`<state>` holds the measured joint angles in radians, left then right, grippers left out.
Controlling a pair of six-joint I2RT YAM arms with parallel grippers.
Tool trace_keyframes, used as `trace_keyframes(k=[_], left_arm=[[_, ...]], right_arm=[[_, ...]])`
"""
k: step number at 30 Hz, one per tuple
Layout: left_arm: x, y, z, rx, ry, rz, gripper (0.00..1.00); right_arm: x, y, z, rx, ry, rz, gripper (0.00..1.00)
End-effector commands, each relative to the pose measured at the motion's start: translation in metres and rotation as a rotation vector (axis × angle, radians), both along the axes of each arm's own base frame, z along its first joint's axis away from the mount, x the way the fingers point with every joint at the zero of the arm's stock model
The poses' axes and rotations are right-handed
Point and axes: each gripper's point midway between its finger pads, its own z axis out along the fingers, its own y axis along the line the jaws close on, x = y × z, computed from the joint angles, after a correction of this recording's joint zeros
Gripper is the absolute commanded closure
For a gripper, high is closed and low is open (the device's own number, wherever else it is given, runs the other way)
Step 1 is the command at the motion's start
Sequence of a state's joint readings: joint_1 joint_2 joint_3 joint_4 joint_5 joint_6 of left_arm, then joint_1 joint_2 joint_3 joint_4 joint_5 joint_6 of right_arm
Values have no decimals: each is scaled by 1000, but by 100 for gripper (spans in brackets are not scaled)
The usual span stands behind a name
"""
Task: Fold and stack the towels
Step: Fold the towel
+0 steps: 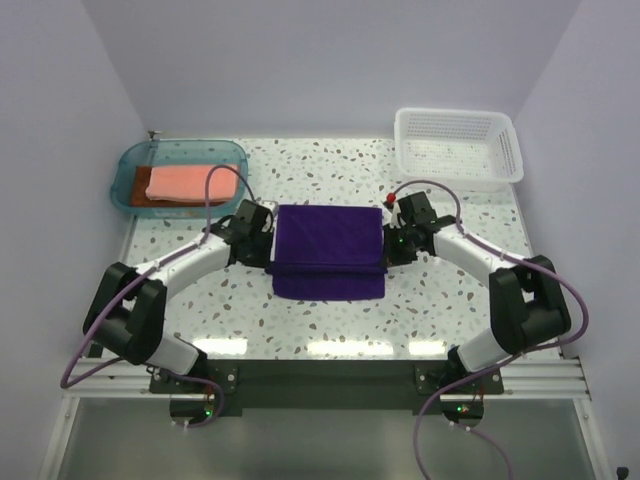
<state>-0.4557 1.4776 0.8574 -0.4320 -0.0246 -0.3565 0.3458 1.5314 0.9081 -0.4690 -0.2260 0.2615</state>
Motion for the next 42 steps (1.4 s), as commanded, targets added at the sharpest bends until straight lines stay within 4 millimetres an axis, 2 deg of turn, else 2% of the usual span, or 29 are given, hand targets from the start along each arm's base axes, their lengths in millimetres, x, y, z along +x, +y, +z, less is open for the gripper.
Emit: trace_keyframes(k=[1,2,4,6,8,10,13,14,16,17,20,24,27,32,36,41,42], left_arm=[[28,22,26,115,-100,66,99],[37,21,39,117,-127,71,99],[48,25,54,152,-164,78,99],[63,27,82,174,-221,97,99],[72,29,103,187,-264,99,99],[73,31,113,196,-287,96,99],[63,32,107,185,-270,82,98],[56,33,93,185,-244,75,98],[46,26,78,142,-213,58,97],[34,27,59,143,-167,48,97],[16,17,29,101,-110,27,96],[1,11,-5,91,-49,18,95],[-6,8,-21,102,-14,4,94],[-12,1,-23,106,-10,-10,91],[-15,2,-19,98,-16,1,85],[-26,-4,-7,51,-25,1,61],[-28,-8,2,19,-45,-5,54]], right_arm=[[21,-22,19,-97,-76,-49,100],[26,-21,28,-96,-94,-50,100],[31,-23,41,-102,-124,-56,100],[36,-21,57,-95,-148,-57,100],[38,-20,72,-80,-180,-58,100],[37,-19,77,-69,-187,-61,100],[29,-19,74,-57,-178,-63,100],[24,-20,67,-56,-161,-62,100],[21,-19,57,-51,-148,-68,100],[14,-21,46,-58,-121,-67,100],[5,-22,23,-59,-78,-71,100],[-3,-23,-5,-69,-23,-71,100],[-6,-23,-17,-70,-5,-68,100],[-10,-21,-26,-70,17,-59,100],[-12,-21,-22,-66,18,-55,98],[-20,-18,-8,-51,15,-31,82],[-21,-17,-1,-45,-1,-25,80]])
